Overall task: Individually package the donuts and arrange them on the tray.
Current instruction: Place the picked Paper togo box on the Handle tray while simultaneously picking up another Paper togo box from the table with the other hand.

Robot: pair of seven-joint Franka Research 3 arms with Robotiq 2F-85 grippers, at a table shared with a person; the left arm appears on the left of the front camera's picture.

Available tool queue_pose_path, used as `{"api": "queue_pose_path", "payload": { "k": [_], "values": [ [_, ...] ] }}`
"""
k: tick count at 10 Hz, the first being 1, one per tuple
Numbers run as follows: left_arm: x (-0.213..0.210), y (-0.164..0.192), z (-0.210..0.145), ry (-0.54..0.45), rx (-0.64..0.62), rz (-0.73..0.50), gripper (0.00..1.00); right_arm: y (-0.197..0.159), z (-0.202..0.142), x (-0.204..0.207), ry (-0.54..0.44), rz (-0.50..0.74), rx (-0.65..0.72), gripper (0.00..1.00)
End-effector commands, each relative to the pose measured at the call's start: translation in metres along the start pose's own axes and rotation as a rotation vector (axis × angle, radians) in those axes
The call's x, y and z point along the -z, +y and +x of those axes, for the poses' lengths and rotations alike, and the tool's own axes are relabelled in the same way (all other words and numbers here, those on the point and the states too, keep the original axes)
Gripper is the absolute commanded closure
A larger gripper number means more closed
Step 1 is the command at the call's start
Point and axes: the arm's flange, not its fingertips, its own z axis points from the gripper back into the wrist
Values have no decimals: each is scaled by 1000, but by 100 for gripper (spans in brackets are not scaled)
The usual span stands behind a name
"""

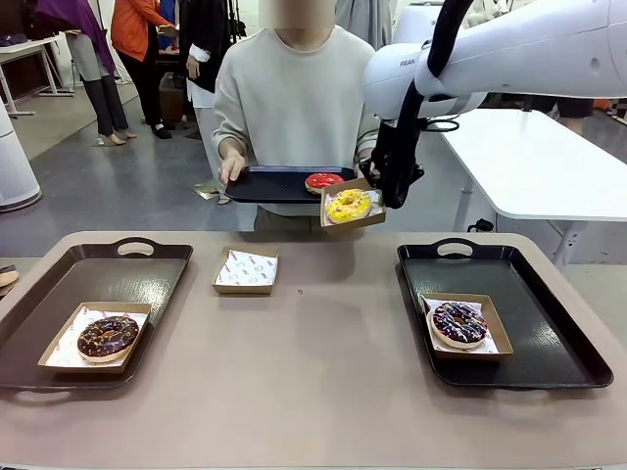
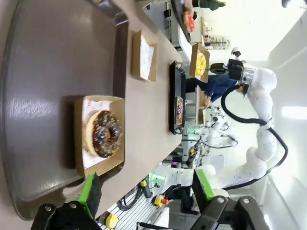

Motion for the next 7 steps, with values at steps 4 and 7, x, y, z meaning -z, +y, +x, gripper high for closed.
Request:
{"api": "queue_pose_path", "payload": {
  "k": [4,7],
  "values": [
    [41,-117,36,100,205,346,0,-118,-33,-50,75,113,-9,98],
    [90,-177,65,140,239,483,0,-173,-41,-43,82,116,39,98]
  ]
}}
